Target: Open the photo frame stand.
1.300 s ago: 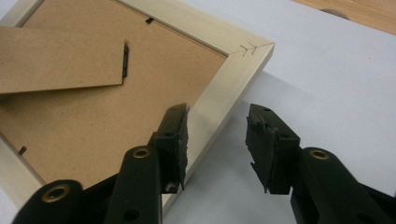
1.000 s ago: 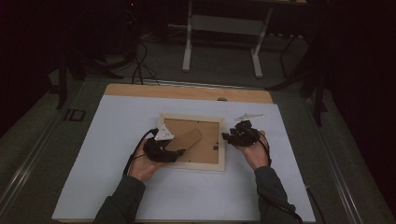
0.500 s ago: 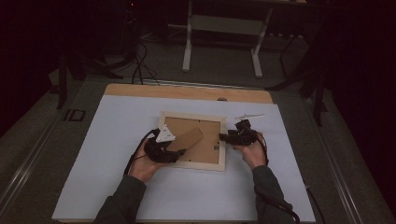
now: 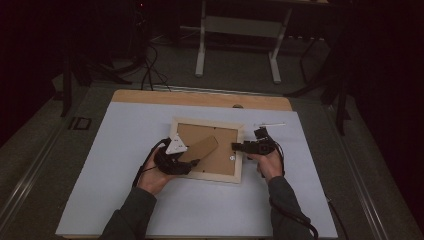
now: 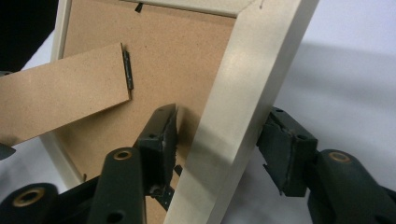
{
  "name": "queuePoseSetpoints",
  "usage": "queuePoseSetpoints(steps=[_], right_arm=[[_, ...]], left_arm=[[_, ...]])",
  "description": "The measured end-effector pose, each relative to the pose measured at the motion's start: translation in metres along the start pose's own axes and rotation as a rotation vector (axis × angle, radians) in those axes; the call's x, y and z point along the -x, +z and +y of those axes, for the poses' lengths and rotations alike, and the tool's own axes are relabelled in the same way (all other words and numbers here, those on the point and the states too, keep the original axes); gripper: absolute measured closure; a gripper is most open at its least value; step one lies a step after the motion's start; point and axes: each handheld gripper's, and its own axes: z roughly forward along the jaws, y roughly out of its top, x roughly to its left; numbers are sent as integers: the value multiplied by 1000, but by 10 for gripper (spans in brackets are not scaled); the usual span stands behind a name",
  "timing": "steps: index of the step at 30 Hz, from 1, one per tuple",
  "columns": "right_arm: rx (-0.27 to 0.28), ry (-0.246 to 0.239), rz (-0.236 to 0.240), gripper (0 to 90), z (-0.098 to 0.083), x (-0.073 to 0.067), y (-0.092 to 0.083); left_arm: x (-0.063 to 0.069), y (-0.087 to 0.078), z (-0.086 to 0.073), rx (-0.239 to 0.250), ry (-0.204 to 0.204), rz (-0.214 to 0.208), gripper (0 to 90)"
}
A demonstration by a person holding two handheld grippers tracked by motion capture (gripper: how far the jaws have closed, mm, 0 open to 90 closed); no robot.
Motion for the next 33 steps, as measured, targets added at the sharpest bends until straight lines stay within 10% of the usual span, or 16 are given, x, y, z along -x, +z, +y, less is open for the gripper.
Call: queuePoseSetpoints(steps=[10,33], right_arm=[[73,-6,-14,579,3,-4,-10],[118,-25,-25,581,-4,-8,-13]], left_arm=[[-2,-4,6,25,14,18,426],[-31,2,0,-14,-305,-159,538]])
